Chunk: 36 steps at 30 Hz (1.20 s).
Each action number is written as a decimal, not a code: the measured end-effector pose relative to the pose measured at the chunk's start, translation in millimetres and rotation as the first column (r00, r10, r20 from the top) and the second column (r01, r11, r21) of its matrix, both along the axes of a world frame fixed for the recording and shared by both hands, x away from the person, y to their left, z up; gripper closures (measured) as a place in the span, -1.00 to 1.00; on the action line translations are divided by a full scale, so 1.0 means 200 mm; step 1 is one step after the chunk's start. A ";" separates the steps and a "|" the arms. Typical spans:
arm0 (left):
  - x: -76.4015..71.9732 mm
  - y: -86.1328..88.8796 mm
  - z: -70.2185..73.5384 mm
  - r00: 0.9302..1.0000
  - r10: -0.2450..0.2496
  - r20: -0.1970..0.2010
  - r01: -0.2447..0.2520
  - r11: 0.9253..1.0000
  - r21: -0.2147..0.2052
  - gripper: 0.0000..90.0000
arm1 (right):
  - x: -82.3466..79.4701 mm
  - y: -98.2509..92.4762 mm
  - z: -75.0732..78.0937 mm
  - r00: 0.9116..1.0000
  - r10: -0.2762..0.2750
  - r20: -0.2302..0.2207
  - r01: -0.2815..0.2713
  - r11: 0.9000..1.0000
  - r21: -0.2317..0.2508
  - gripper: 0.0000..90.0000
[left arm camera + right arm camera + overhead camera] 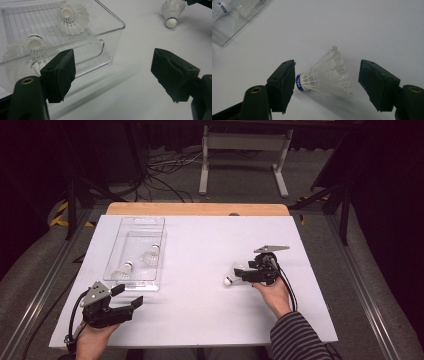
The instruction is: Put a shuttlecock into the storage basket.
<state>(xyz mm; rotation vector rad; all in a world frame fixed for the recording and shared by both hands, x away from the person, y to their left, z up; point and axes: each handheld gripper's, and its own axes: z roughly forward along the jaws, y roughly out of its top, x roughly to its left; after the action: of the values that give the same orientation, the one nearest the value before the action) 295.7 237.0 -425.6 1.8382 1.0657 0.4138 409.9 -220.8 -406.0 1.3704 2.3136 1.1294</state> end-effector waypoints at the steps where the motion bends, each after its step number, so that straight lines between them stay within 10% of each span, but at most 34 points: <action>1: 0.00 0.00 0.00 1.000 0.000 0.000 0.000 1.000 0.000 -0.54 | 0.01 0.00 0.00 1.000 -0.002 -0.008 0.002 1.000 -0.003 -0.30; 23: 0.00 -0.01 0.00 1.000 -0.001 0.001 0.001 1.000 0.000 -0.54 | 0.09 0.09 -0.02 0.994 0.023 -0.103 -0.034 0.994 -0.102 0.45; 36: 0.00 -0.01 0.00 1.000 -0.006 0.002 0.006 1.000 0.005 -0.54 | 0.09 0.11 0.00 0.987 0.098 -0.131 -0.108 0.991 -0.075 0.82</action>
<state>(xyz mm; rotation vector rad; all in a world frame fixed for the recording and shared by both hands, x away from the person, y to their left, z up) 296.2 235.0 -426.5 1.8443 1.0593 0.4147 427.0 -198.5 -406.1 1.3436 2.5172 0.9886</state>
